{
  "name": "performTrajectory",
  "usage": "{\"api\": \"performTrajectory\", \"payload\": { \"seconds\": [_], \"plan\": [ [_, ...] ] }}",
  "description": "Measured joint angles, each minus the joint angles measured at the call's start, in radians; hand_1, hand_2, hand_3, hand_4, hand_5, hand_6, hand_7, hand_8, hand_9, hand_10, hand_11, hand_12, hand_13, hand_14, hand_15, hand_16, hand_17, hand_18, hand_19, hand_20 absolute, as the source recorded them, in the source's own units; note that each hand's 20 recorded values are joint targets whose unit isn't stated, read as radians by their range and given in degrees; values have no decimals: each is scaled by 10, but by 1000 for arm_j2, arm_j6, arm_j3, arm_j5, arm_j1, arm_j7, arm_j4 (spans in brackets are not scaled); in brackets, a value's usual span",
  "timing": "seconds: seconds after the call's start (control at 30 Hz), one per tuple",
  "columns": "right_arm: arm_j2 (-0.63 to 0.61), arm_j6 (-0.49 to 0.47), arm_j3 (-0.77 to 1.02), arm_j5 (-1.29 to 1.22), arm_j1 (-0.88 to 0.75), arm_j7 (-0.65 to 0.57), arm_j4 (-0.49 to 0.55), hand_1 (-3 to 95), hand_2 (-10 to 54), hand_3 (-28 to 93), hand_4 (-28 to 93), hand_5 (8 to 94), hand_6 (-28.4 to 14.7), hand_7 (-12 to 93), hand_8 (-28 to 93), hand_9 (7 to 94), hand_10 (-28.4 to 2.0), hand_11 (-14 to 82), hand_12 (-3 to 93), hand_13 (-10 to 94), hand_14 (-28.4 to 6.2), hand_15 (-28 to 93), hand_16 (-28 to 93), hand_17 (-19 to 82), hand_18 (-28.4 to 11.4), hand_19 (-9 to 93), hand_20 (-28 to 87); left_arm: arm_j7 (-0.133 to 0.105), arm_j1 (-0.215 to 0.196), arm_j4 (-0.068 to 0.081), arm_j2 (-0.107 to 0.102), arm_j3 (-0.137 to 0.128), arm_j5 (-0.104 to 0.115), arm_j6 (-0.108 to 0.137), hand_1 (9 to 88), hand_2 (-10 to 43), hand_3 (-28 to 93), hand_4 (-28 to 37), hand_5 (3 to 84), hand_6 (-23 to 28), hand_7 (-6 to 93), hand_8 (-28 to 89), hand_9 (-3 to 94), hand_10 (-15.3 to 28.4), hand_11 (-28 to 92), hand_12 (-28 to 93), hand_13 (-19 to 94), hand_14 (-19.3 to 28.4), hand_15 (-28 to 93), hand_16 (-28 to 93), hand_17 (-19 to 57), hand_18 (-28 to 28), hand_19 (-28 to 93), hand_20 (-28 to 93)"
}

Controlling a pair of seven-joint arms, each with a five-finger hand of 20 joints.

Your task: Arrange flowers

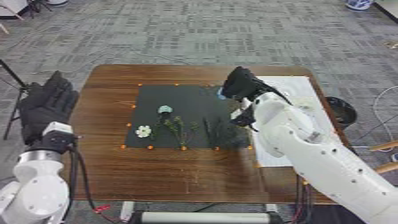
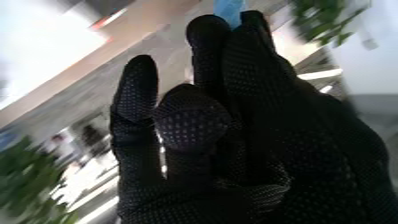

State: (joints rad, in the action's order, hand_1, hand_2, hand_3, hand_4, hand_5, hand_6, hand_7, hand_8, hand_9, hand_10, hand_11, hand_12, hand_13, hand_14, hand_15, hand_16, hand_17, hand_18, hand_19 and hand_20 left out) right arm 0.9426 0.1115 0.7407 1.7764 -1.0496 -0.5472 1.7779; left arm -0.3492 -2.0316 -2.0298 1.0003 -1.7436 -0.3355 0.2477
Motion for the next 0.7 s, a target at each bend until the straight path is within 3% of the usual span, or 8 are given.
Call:
{"api": "performTrajectory", "payload": {
  "seconds": [0.3, 0.53, 0.7],
  "plan": [
    [157, -150, -157, -40, 156, 54, -126, 613, -95, 711, -263, 761, -2, 333, 109, 847, -74, 162, 518, 792, -37, 682, 405, 359, -185, 709, 419, -10, -26, -7, 19, -12, 1, 5, 234, 204, 716, -283, 407, 83, 65, -77, 251, 129, 154, 52, 168, 96, 119, -65, -35, 69, 241, 26],
    [210, -162, -226, -42, 179, 48, -150, 613, -95, 707, -265, 756, 0, 339, 106, 845, -72, 163, 517, 790, -39, 686, 404, 359, -184, 710, 420, -10, -25, -7, 19, -10, 1, 4, 233, 203, 718, -283, 407, 83, 65, -76, 251, 128, 153, 52, 169, 94, 120, -65, -36, 69, 241, 26],
    [262, -161, -259, -45, 191, 19, -229, 616, -95, 703, -268, 754, 0, 341, 99, 842, -70, 163, 516, 790, -39, 688, 402, 359, -184, 711, 419, -8, -12, -1, 16, 0, 0, 4, 234, 202, 720, -283, 407, 82, 65, -76, 252, 127, 153, 53, 169, 95, 119, -66, -36, 69, 242, 26]
  ]
}}
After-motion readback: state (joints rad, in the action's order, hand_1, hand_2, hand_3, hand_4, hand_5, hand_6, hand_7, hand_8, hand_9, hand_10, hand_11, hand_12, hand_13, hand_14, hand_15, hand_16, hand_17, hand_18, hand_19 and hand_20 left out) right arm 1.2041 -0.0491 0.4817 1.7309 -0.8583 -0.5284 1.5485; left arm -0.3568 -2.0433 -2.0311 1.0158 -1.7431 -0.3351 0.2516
